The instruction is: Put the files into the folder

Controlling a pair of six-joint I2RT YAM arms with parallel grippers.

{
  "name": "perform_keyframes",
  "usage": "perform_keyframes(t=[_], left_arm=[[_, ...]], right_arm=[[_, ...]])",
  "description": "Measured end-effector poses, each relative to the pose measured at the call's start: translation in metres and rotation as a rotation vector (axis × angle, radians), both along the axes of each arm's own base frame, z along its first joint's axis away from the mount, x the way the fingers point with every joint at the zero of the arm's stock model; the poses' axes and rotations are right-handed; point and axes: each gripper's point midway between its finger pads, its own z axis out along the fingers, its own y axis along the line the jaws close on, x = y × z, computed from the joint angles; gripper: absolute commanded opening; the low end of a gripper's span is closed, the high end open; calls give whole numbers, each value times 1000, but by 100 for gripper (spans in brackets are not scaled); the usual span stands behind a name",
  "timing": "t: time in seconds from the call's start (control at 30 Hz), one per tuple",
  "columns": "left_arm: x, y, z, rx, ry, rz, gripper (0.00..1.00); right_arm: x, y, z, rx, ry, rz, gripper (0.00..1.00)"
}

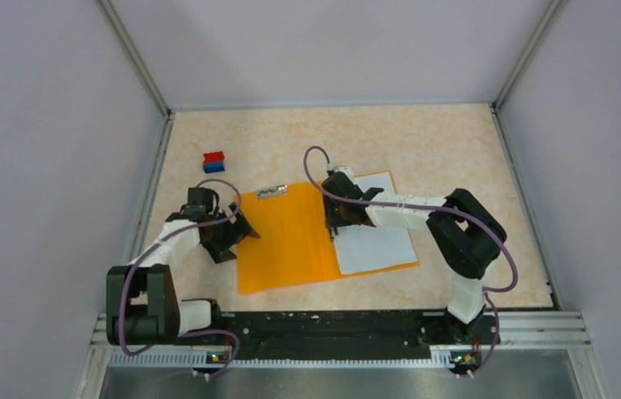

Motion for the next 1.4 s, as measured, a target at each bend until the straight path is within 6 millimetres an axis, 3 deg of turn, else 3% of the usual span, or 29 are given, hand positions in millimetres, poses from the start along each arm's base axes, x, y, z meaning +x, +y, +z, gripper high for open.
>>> perform_keyframes(t=[0.13,0.23,0.57,0.63,0.77,0.87,0.93,1.03,1.13,1.27,1.33,1.4], left_arm=[[0,-3,2,-19,-7,-13,99],[-2,-6,16,-28,-31,-33,99],[36,-30,135,-139,-359,-142,99],[39,-43,155,-163,-402,-188,99],[34,-97,203,-242,-504,-351,99],[26,-135,230,-286,-563,-449,99],[21,-155,239,-305,-585,-489,99],[18,-176,238,-329,-581,-520,99],[20,-199,223,-326,-547,-541,99],[7,-238,198,-327,-491,-613,99],[0,-255,187,-330,-469,-644,99],[-4,-268,174,-326,-447,-667,99]], right_arm=[[1,4,0,34,0,1,38],[2,6,1,51,5,3,38],[1,21,3,154,40,12,41],[-1,31,4,206,60,26,45],[-8,58,10,324,117,67,58],[-11,58,13,348,144,62,64],[-12,43,18,350,155,31,66],[-8,-10,35,353,140,-85,70],[4,-70,69,360,42,-241,75],[-4,-113,107,377,-98,-354,81],[-14,-130,109,378,-127,-401,83],[-25,-148,96,364,-121,-459,86]])
